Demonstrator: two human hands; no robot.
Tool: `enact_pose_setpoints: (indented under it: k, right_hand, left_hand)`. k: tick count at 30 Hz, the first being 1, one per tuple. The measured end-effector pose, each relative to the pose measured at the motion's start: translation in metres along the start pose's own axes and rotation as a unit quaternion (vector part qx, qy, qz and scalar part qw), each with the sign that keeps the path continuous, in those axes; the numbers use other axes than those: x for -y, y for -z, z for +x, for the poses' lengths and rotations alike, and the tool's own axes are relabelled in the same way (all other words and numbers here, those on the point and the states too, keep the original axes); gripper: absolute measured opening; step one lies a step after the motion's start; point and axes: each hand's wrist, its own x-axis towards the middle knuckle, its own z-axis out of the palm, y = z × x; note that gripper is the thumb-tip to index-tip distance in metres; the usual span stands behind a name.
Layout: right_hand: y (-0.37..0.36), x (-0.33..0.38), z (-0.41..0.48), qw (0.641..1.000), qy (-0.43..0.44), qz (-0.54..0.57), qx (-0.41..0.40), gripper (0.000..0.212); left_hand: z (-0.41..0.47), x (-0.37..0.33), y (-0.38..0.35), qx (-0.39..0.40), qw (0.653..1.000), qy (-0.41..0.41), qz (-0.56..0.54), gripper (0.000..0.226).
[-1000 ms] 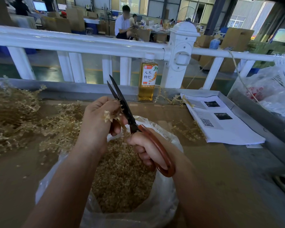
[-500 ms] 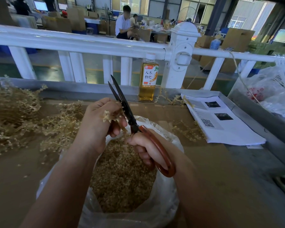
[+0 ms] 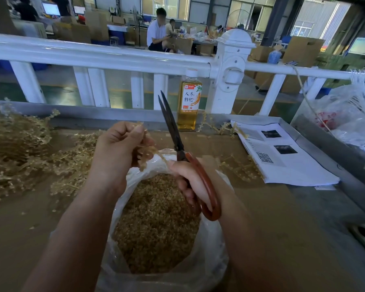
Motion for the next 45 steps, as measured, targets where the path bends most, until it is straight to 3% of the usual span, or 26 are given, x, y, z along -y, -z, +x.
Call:
enact_pose_setpoints:
  k: [3,11,20,24,26,27,32,35,39,45]
  right_hand:
    - [0.002,-0.002,0.001,0.999,0.026,0.006,-0.025,0.033]
    - [-0.002,-0.009,0.006,0.990,0.080,0.116,-0.025,0.018]
    - [-0.001,-0.003,0.006,0.987,0.065,0.113,-0.090,0.022]
    - [0.003,-0.004,0.007,0.982,0.079,0.117,-0.124,0.021]
    - [0.004,-0.004,0.008,0.980,0.078,0.130,-0.126,0.022]
    - [0.004,-0.003,0.008,0.980,0.079,0.136,-0.126,0.024]
    - [0.004,-0.004,0.009,0.980,0.081,0.131,-0.125,0.025]
    - [0.004,-0.005,0.010,0.978,0.086,0.139,-0.133,0.025]
    - [0.006,-0.007,0.011,0.974,0.097,0.141,-0.147,0.021]
    - [0.012,-0.010,0.016,0.958,0.087,0.186,-0.200,0.025]
  left_hand:
    - [0.000,0.001,0.000,0.009,1.000,-0.007,-0.005,0.023]
    - [0.003,0.007,0.000,0.034,0.999,0.012,-0.004,0.021]
    - [0.004,0.010,0.000,0.067,0.997,0.038,-0.011,0.033]
    - [0.008,0.006,0.005,0.091,0.993,0.073,-0.033,0.008]
    - [0.009,0.005,0.005,0.091,0.990,0.096,-0.046,0.034]
    - [0.009,0.006,0.005,0.083,0.991,0.096,-0.045,0.037]
    - [0.006,0.006,0.006,0.068,0.993,0.088,-0.029,0.008]
    - [0.008,0.006,0.006,0.065,0.994,0.086,-0.027,0.021]
    - [0.006,0.006,0.003,0.045,0.997,0.063,-0.003,0.021]
    - [0.005,0.005,0.005,0.016,0.991,-0.016,0.133,0.019]
